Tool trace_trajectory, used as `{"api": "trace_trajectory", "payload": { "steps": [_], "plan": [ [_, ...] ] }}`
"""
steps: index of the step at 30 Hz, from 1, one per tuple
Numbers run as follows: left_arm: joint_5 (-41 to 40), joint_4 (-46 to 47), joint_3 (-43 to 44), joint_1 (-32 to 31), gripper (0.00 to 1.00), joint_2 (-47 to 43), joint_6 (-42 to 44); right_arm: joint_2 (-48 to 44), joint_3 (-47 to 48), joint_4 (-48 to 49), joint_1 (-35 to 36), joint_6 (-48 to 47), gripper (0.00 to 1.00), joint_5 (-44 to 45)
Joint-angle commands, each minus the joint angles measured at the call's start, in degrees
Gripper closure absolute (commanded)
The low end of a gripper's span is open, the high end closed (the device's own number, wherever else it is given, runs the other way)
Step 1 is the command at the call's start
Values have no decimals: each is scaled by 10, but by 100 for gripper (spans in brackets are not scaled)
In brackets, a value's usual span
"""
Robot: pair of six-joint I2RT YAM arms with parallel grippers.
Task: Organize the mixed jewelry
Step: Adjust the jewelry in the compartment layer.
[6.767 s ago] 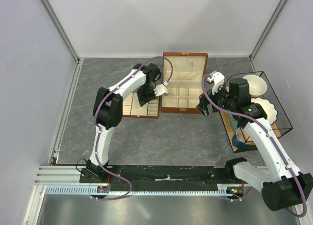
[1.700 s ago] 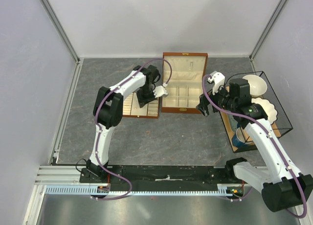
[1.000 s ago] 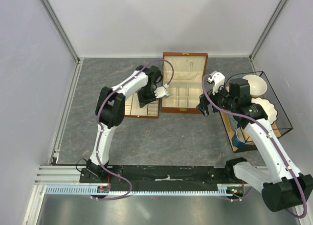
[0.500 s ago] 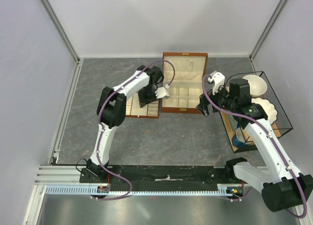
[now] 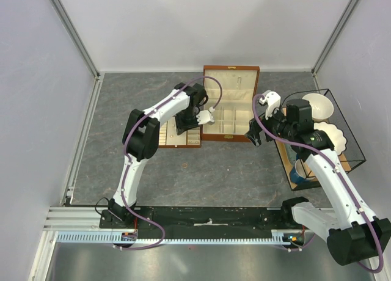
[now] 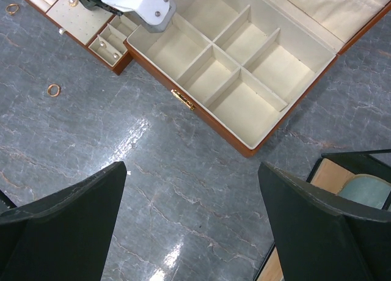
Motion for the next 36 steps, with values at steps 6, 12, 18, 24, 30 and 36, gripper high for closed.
{"api": "trace_trajectory", "payload": {
  "steps": [6, 12, 18, 24, 30, 36],
  "plan": [
    [-37, 0, 13, -5, 98, 4, 19, -12, -3, 14, -1, -4, 2, -2],
    [-56, -4, 12, -10, 99, 5, 24, -10, 0, 13, -1, -4, 2, -4],
    [-56, -5, 15, -13, 98, 10, 26, -12, 0, 12, -1, -4, 2, -3],
    [-37, -5, 23, -15, 98, 4, 25, -8, 1, 11, -2, -4, 2, -4],
    [-19, -14, 29, -15, 98, -3, 24, -10, -3, 14, -2, -4, 2, -4],
    [-20, -15, 25, -15, 98, 1, 24, -13, -3, 13, -1, -4, 2, -4]
  ]
}}
